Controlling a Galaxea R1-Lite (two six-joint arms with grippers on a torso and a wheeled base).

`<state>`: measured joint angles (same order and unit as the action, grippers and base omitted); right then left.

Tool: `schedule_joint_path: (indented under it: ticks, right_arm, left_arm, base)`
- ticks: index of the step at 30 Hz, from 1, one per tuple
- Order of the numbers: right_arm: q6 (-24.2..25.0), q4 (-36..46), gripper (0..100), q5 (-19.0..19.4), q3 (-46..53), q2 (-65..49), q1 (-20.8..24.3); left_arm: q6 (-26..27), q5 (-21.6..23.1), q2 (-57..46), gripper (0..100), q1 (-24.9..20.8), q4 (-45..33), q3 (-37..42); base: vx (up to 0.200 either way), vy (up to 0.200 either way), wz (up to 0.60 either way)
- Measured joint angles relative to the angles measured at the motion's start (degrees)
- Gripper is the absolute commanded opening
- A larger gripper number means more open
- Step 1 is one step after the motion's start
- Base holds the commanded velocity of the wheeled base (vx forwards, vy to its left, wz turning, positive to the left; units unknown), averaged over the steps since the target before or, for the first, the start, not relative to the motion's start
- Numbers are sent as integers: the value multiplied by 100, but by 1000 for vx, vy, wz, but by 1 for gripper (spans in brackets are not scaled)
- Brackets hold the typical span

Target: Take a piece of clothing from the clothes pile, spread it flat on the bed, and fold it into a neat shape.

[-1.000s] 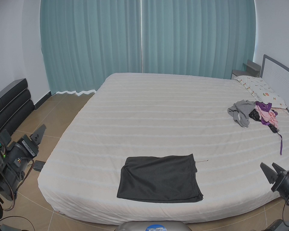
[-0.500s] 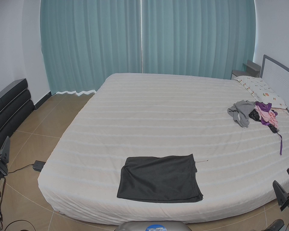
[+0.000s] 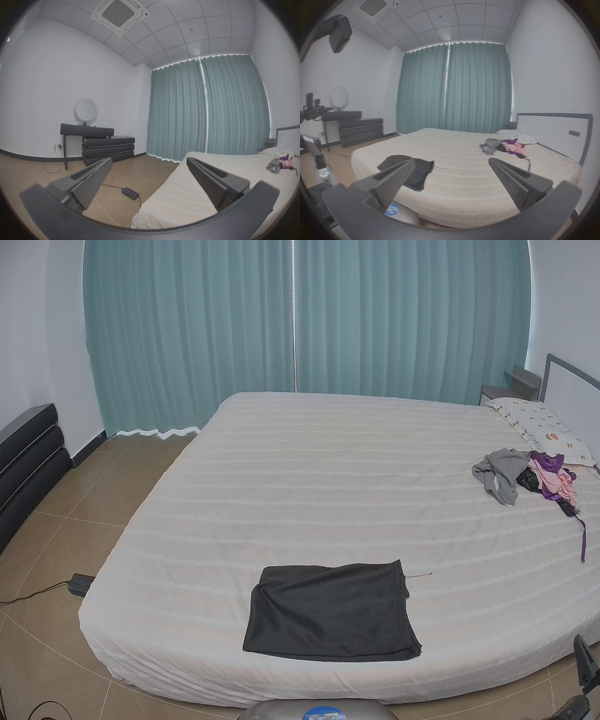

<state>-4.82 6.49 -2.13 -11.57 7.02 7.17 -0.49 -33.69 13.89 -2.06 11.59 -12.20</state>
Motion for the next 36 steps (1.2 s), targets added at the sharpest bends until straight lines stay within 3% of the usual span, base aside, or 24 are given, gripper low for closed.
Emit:
schedule_joint_path:
  ticks: [5, 9, 12, 16, 20, 25, 32, 36]
  right_arm:
    - [-119, 76, 100, -824, -77, -102, -9]
    - [-176, 478, 100, -1029, -345, -140, -94]
    - [-194, 1042, 100, -1047, -488, -221, -301]
    - [-180, 1552, 100, -859, -566, -433, -524]
    - [-106, 1440, 100, -227, -585, -546, -631]
    - [-115, 556, 100, 91, -405, -603, -688]
    - [-235, -1152, 100, 171, 581, -629, -714]
    - [-244, -1474, 100, 176, 926, -631, -719]
  left_arm:
    - [108, 553, -658, 100, 247, -374, 24]
    - [127, 1230, -923, 100, 285, -457, 144]
    - [100, 1468, -1031, 100, 280, -490, 261]
    - [-57, 1643, -1031, 100, 49, -500, 306]
    - [-161, 1730, -968, 100, -389, -552, 347]
    - [-202, 1690, -929, 100, -533, -513, 575]
    - [-187, 1593, -903, 100, -544, -104, 995]
    - [-27, 1541, -896, 100, -535, -44, 1086]
  base:
    - [0, 0, 0]
    - [0, 0, 0]
    - [0, 0, 0]
    - [0, 0, 0]
    - [0, 0, 0]
    - [0, 0, 0]
    - [0, 0, 0]
    - [0, 0, 0]
